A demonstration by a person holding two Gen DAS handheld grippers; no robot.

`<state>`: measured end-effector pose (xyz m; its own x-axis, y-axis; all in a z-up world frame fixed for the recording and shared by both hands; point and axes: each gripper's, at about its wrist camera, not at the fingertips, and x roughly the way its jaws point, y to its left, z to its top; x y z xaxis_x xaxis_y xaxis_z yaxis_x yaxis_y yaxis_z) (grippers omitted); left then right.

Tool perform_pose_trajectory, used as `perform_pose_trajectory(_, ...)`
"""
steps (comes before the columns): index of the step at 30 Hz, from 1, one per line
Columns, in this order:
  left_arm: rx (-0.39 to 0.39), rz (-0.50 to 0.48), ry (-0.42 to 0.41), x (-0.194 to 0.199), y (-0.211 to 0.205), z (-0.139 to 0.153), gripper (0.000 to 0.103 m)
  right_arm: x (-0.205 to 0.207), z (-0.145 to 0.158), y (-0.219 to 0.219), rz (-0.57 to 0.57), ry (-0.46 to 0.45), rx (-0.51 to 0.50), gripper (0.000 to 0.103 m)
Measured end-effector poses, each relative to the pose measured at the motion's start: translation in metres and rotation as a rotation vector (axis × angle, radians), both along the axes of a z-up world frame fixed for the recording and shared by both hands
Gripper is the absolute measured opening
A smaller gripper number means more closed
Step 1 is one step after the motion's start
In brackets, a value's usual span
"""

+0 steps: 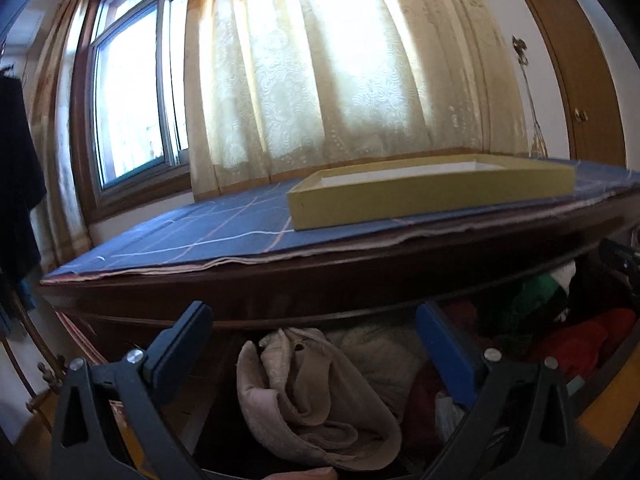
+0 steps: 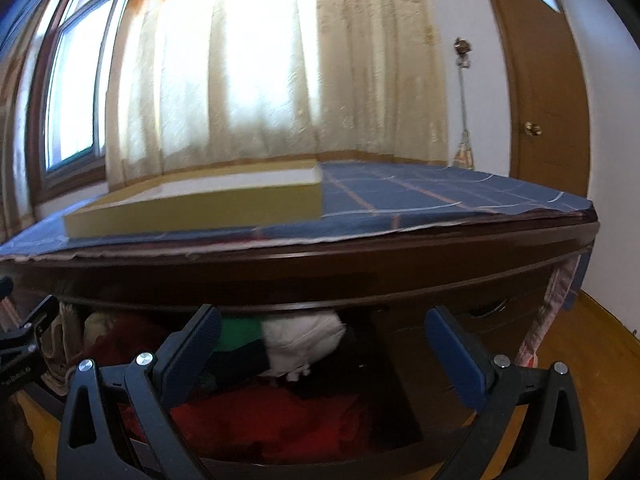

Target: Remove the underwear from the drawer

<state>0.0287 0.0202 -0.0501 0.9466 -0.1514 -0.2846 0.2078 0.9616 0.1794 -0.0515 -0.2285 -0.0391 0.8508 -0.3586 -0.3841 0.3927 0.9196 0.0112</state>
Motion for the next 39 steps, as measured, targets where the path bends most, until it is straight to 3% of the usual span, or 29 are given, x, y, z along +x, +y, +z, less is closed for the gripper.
perform_pose_trajectory(5,-0.003,0.005,0.049,-0.005,0.003,0.003,0.103,0.003,-0.005,0.008,0.082,0.082,0.108,0.102)
perform_pose_trajectory(17,0.017,0.022,0.121,-0.021,0.008,-0.002,0.103,-0.004,-0.011,0.026,0.149,0.174,0.175,0.102)
perform_pose_trajectory(30,0.084,0.024,0.154,-0.044,0.008,-0.005,0.103,-0.023,-0.011,0.036,0.2,0.215,0.205,0.102)
perform_pose_trajectory(39,0.107,0.017,0.169,-0.056,0.01,-0.007,0.103,-0.037,-0.007,0.049,0.25,0.224,0.141,0.102)
